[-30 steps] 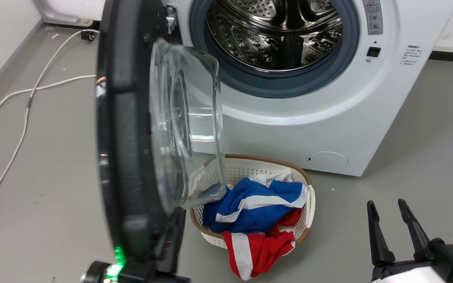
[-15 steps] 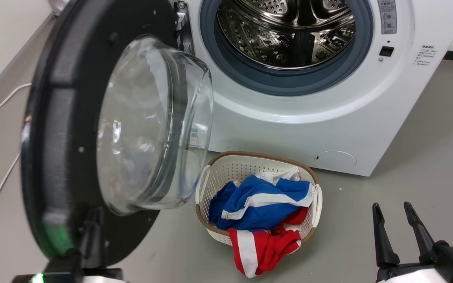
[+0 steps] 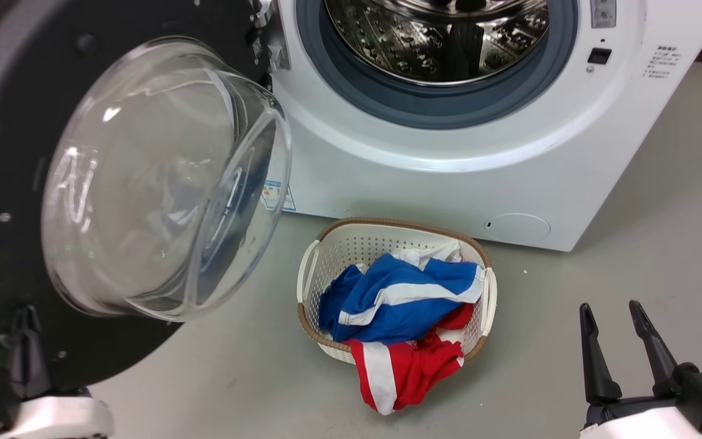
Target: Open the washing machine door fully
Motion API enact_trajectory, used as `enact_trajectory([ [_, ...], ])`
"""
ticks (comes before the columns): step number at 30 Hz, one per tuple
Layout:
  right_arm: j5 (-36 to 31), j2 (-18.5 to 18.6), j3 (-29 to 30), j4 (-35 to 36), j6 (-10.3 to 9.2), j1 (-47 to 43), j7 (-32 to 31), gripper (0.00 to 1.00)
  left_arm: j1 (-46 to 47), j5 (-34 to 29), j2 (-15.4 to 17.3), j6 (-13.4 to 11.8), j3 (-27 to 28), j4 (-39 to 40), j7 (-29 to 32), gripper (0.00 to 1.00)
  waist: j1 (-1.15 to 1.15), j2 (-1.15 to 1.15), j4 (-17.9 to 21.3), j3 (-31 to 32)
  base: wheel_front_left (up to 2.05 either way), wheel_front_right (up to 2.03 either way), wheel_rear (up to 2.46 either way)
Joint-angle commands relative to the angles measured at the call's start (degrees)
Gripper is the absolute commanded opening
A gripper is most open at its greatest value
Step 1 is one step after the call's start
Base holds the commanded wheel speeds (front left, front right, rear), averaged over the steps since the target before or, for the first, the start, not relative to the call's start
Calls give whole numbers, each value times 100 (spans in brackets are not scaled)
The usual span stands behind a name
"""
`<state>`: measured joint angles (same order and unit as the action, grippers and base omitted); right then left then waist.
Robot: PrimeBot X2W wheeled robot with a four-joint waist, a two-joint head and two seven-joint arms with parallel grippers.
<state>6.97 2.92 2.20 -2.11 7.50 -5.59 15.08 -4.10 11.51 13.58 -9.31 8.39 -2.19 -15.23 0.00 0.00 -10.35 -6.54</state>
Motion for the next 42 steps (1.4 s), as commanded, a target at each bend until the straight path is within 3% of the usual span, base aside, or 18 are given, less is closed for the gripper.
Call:
enact_trajectory([
  [1, -55, -8, 13, 18, -1, 91, 12, 100, 172, 64, 68, -34, 168, -57, 15, 0, 0, 0, 23, -82, 0, 0, 0],
  [9, -142, -8, -11, 47, -1, 250, 12, 100, 581, 248, 317, 113, 676, -536, 16, 0, 0, 0, 105, -391, 0, 0, 0],
  [25, -297, -8, -20, 67, -1, 418, 12, 100, 1624, 388, 913, 701, 1333, -2034, 15, 0, 0, 0, 228, -681, 0, 0, 0],
  [36, -359, -8, -59, 26, -1, 492, 12, 100, 2119, 231, 968, 874, 1636, -2660, 15, 0, 0, 0, 301, -759, 0, 0, 0],
  [42, -254, -9, -32, -31, -1, 414, 12, 100, 1904, -23, 834, 1026, 1693, -2552, 15, 0, 0, 0, 356, -557, 0, 0, 0],
])
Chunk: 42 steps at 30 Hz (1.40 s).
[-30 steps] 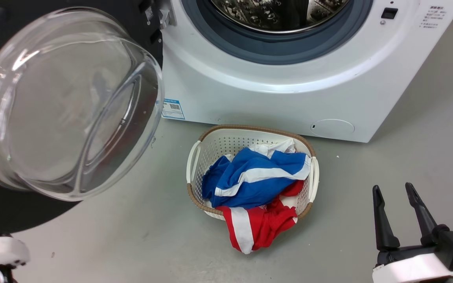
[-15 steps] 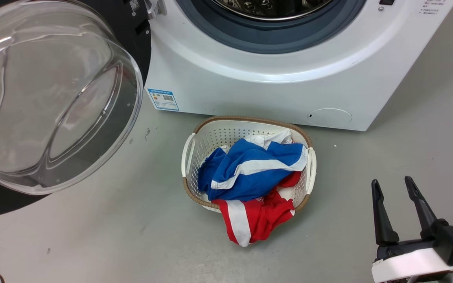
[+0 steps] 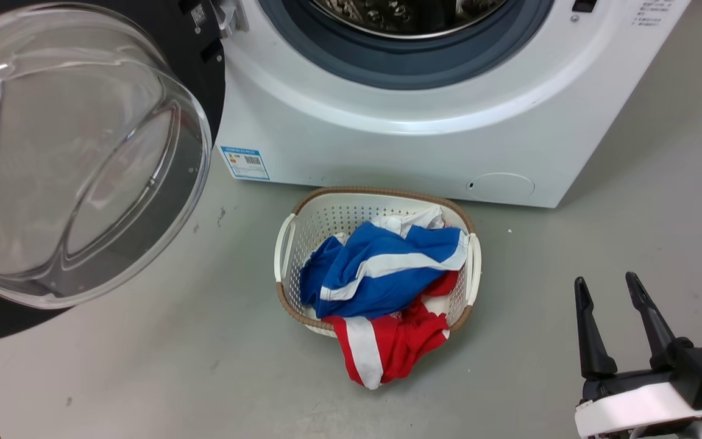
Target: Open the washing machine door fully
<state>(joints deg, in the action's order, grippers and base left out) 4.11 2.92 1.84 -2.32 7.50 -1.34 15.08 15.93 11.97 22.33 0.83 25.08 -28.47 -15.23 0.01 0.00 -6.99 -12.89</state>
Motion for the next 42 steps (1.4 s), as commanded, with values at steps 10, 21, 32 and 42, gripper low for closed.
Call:
enact_trajectory([
  [10, 263, -9, 97, -12, -1, -314, 12, 100, -984, -716, -716, 78, -117, 2104, 15, 0, -1, 0, -22, 719, 0, 0, 0],
  [21, 378, -8, 76, 30, -1, -508, 12, 100, -1481, -1154, -1104, 158, -856, 3398, 23, 100, -1, 0, 86, 1068, 0, 0, 0],
  [32, 404, -8, 57, 342, -1, -582, 12, 100, -1627, -1100, -1455, 299, -1537, 3459, 10, 100, -1, 0, 352, 1202, 0, 0, 0],
  [42, 459, -9, 28, 743, -1, -728, 12, 100, -1826, -1029, -1745, 242, -2059, 2963, 4, 100, -1, 0, 549, 1262, 0, 0, 0],
])
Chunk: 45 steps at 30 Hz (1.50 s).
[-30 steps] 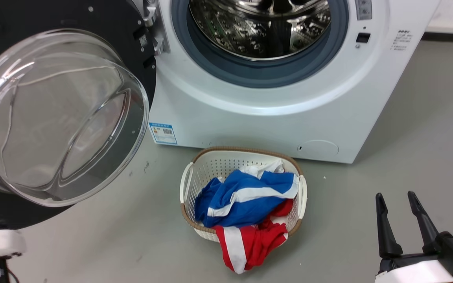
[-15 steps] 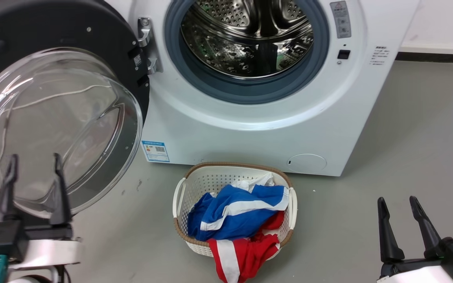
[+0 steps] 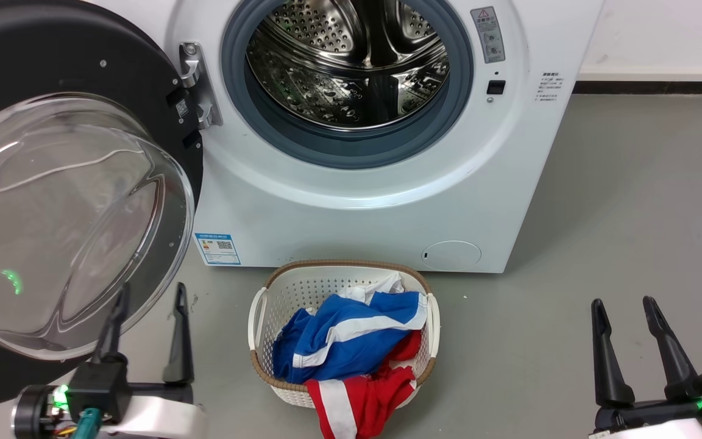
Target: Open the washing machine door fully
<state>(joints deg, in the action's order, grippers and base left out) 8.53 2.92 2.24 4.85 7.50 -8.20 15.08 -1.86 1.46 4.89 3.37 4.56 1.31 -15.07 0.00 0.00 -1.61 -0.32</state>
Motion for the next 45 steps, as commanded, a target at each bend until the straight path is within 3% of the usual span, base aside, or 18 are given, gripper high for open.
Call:
enact_trajectory([
  [1, 26, -8, -18, 51, -1, -64, 13, 100, -50, 3, -20, -24, -66, -60, -12, 100, 0, 0, 24, 10, 0, 0, 0],
  [9, -38, -8, -48, 146, -1, -277, 12, 100, -261, 39, -123, -169, -422, -400, -13, 100, 0, 0, 92, 100, 0, 0, 0],
  [28, -9, -8, -74, -57, -1, -425, 12, 100, -394, 90, -141, -254, -304, -586, -14, 100, 0, 0, 136, 183, 0, 0, 0],
  [29, -4, -1, -75, -55, 0, -398, 0, 0, -352, 85, -140, -239, -310, -583, 0, 0, 0, 0, 136, 183, 0, 0, 0],
  [33, 60, -2, -98, -244, 0, -416, -27, 0, -392, 142, -173, -232, -299, -810, 54, 0, 0, 0, 137, 183, 0, 0, 0],
  [45, 1513, 92, -129, -496, 0, -112, -278, 0, -176, 1587, -176, -128, -201, -939, 412, 0, 0, 0, 139, 167, 0, 0, 0],
])
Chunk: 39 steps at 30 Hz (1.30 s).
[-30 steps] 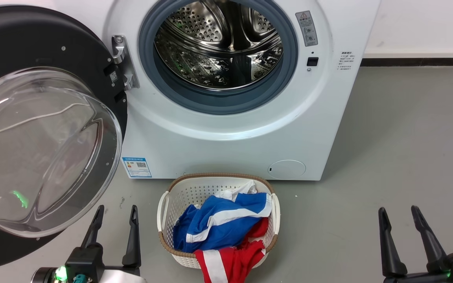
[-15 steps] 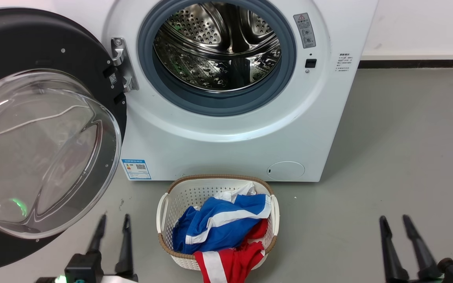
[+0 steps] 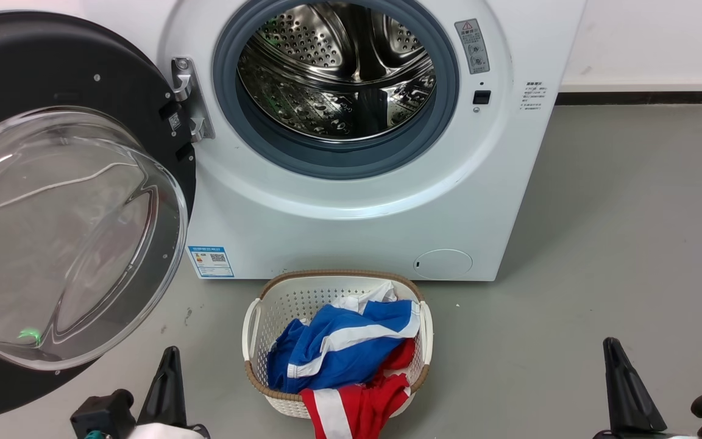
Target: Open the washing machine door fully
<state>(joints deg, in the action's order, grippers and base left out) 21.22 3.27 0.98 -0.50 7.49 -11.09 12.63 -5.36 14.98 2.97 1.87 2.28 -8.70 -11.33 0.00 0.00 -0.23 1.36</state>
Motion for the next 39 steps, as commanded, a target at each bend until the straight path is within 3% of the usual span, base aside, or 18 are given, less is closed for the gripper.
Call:
enact_trajectory([
  [1, 355, 62, -5, 18, 1, 202, -53, 0, 187, 347, 16, 30, 30, 57, 62, 0, 0, 0, 0, -3, 0, 0, 0],
  [17, 1940, 132, -3, -273, 1, 545, -364, 0, 401, 1971, 12, 149, 106, -54, 427, 0, 0, 0, 4, -25, 0, 0, 0],
  [39, 3601, 173, 48, -587, 1, 913, -738, 0, 649, 3707, 7, 279, 204, -194, 838, 0, 0, 0, 8, -53, 0, 0, 0],
])
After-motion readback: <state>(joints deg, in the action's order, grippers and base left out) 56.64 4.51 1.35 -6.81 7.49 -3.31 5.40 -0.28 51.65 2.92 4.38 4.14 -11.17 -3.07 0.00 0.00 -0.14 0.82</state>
